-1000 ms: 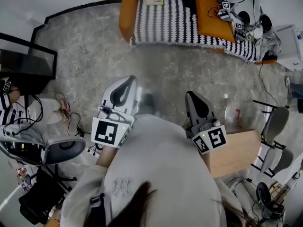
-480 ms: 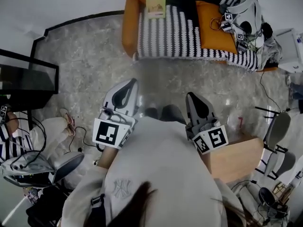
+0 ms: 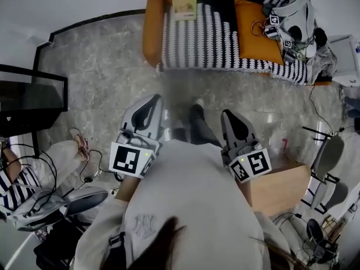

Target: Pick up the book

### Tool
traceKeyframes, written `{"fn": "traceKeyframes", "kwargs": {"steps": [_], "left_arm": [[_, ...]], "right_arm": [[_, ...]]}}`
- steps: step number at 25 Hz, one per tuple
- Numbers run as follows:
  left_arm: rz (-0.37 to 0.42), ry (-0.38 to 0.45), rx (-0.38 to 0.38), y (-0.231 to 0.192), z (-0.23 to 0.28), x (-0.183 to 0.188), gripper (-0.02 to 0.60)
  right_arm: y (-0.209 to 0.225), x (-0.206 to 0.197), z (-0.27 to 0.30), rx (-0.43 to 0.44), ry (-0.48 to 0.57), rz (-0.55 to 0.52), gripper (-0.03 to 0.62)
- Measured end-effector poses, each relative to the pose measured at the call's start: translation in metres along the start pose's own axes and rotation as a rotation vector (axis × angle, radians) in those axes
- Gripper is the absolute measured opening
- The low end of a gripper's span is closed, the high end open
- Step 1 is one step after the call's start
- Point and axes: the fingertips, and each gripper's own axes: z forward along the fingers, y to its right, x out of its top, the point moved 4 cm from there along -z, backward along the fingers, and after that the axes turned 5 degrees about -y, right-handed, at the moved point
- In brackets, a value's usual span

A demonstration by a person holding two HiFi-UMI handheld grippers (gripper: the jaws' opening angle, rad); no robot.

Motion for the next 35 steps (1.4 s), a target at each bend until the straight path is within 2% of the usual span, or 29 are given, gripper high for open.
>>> {"fn": "traceKeyframes", "kwargs": {"steps": [9,14,19,28,32,35], "left_arm": [[-0.016,-0.004,0.066,-0.003,0.066,0.010,0.009],[0.011,0.024,0.089,0.008,0.112,0.025,0.009],[0.042,0.044,0.105,0.016,0.148,0.041,0.009],[0.023,0.056,0.144,0.026,0.176,0.053,0.009],[0.046,0.034,0.138,0.022,0.180,0.049,0.009],[0.017,0.043,0.130,0.018,0.187,0.054,0.009]], "right_arm": [[0.064,0.032,0.034,0.055,0.011,-0.016,0.018],[0.108,0.057,0.049,0.017,0.042,-0.115,0.018],[0.131,0.088,0.064,-0.010,0.086,-0.231,0.018],[0.158,0.093,0.077,0.055,0.066,-0.216,0.018],[0.162,0.093,0.083,0.063,0.058,-0.205,0.018],[0.164,0.093,0.091,0.058,0.045,-0.196,0.018]]}}
